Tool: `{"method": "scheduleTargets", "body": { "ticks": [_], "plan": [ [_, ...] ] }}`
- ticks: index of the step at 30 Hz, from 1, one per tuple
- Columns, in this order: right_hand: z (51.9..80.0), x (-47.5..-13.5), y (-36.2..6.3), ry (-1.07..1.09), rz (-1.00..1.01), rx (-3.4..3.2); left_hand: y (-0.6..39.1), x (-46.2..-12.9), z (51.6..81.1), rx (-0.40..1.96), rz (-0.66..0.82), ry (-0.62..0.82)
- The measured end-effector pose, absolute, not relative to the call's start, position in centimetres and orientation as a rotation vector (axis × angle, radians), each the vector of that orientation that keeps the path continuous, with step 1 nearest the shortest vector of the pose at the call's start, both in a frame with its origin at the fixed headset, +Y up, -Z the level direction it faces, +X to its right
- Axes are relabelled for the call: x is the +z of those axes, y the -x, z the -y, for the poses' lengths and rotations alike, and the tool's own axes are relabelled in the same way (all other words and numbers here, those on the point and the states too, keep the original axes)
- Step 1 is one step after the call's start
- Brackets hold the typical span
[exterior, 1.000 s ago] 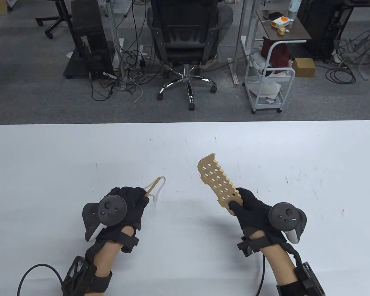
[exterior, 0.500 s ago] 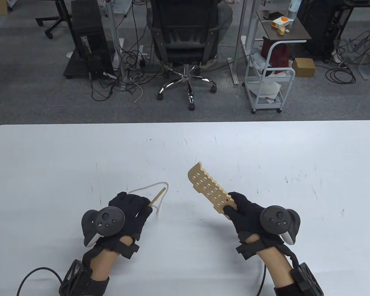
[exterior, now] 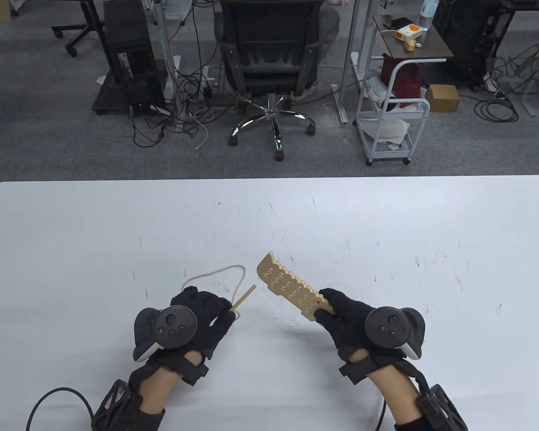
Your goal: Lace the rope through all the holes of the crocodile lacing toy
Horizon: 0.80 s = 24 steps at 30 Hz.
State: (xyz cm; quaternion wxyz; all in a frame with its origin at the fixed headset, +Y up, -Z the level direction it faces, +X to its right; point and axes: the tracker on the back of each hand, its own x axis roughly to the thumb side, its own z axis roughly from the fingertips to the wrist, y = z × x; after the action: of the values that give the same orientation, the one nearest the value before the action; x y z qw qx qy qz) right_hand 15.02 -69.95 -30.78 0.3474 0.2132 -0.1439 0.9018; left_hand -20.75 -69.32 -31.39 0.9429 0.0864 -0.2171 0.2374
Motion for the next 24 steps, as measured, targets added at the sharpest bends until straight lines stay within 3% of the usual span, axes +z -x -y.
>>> {"method": "scheduleTargets", "body": {
  "ticks": [24],
  "plan": [
    [70.2,-29.9,-12.9,-0.679,0.341,2.413,20.7,-31.2,69.1,0.517,0.407,-0.182]
  ]
}}
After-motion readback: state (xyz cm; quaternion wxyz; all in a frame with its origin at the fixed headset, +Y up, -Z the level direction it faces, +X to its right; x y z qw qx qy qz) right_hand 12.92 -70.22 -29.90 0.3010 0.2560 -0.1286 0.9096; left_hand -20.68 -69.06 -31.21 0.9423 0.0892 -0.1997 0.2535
